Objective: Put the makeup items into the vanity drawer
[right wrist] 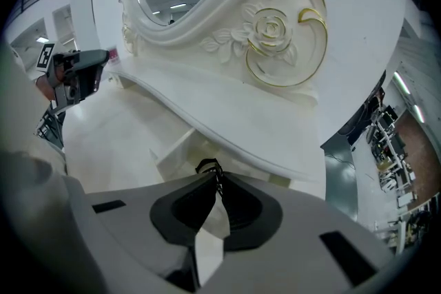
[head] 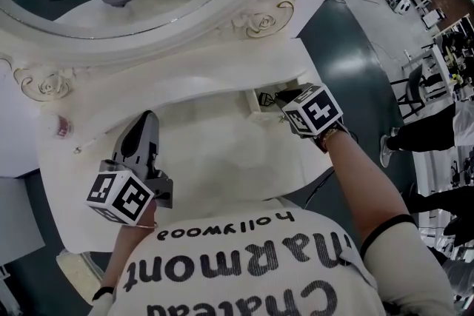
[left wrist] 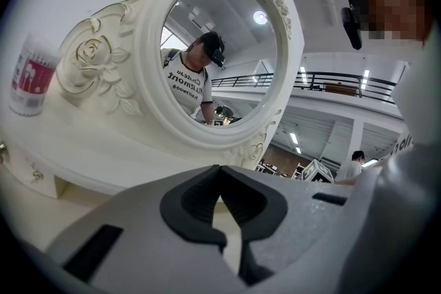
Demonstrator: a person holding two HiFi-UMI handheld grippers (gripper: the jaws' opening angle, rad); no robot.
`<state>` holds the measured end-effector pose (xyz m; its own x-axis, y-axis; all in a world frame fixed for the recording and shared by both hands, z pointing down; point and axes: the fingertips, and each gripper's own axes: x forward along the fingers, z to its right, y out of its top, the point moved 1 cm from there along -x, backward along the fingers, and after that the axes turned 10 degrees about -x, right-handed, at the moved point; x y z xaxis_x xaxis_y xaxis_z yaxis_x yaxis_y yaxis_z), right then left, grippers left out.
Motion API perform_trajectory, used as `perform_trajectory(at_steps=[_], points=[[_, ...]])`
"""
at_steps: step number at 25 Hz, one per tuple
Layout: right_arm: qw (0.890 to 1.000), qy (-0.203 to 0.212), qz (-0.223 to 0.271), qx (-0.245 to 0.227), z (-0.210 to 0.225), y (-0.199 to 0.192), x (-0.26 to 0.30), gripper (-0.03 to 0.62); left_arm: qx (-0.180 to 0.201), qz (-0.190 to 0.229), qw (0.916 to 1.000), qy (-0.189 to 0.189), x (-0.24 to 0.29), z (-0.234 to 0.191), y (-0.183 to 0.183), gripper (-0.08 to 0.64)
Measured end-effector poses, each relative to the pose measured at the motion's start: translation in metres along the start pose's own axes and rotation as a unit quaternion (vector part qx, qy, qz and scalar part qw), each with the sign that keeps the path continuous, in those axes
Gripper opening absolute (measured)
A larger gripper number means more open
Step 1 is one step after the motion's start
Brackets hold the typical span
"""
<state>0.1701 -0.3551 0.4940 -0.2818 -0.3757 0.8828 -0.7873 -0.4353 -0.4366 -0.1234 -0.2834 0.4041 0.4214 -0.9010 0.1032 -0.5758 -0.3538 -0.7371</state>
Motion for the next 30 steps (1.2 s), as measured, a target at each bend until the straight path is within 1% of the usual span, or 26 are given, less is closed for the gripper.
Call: perform_trajectory(at_steps=[9,16,22,30], points=[[1.0,0.005,0.01,0.014,0.001,0.0,0.001,0.049,0.01,0.004,0.9999,0.005,-0.003,0.0,0.006,0.008],[1.0,0.005,0.012,0.019,0.002,-0.001,0.003,0.049,0.01,0.006,0.9999,0.01,-0.006,-0.001,0.005,0.008],[0.999,0.009,0.021,0.038,0.002,-0.001,0.003,0.049,0.011,0.008,0.9998,0.012,-0.008,0.0,0.006,0.008],[0.999,0.012,0.025,0.042,0.003,-0.001,0.004,0.049,0.011,0.009,0.9998,0.016,-0.011,0.001,0.003,0.008]])
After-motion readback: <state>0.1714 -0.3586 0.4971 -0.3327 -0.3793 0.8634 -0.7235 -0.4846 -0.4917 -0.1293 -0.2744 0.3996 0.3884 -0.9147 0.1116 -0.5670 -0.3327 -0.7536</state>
